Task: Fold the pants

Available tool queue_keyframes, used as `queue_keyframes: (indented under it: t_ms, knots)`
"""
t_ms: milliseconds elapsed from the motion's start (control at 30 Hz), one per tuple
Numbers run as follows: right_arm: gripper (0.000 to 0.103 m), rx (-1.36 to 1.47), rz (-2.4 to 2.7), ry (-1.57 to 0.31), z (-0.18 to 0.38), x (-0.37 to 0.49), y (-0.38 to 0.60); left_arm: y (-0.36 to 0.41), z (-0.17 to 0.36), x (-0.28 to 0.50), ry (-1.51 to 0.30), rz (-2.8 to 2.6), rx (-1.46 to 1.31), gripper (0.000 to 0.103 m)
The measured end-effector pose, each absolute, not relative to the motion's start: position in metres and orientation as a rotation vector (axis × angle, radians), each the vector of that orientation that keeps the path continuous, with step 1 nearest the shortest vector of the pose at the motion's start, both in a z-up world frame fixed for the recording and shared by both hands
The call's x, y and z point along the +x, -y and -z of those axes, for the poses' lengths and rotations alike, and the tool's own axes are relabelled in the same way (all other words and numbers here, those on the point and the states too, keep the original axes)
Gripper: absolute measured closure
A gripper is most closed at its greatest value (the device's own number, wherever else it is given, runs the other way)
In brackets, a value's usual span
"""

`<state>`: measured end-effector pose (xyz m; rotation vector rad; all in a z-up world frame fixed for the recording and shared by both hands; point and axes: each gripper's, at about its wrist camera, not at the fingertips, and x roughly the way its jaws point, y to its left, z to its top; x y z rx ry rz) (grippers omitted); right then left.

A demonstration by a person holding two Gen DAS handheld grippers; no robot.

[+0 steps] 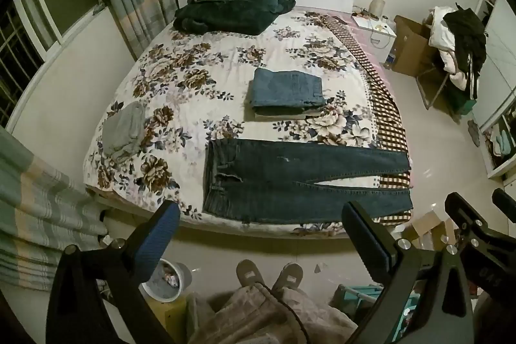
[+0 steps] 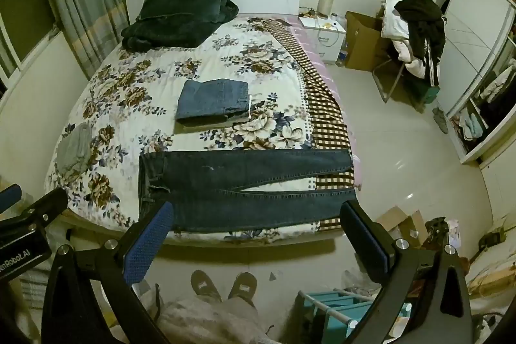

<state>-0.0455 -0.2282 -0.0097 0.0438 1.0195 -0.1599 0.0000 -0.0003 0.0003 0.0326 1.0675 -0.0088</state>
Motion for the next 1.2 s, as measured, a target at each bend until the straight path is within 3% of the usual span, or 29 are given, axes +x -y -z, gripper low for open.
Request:
queue_keyframes:
  t_ms: [1200]
  knots:
    - [0.000,0.050,0.164,-1.043,0.014,-0.045,0.231,0.007,0.004,-0.011,-1.086,0.009,0.026,0.000]
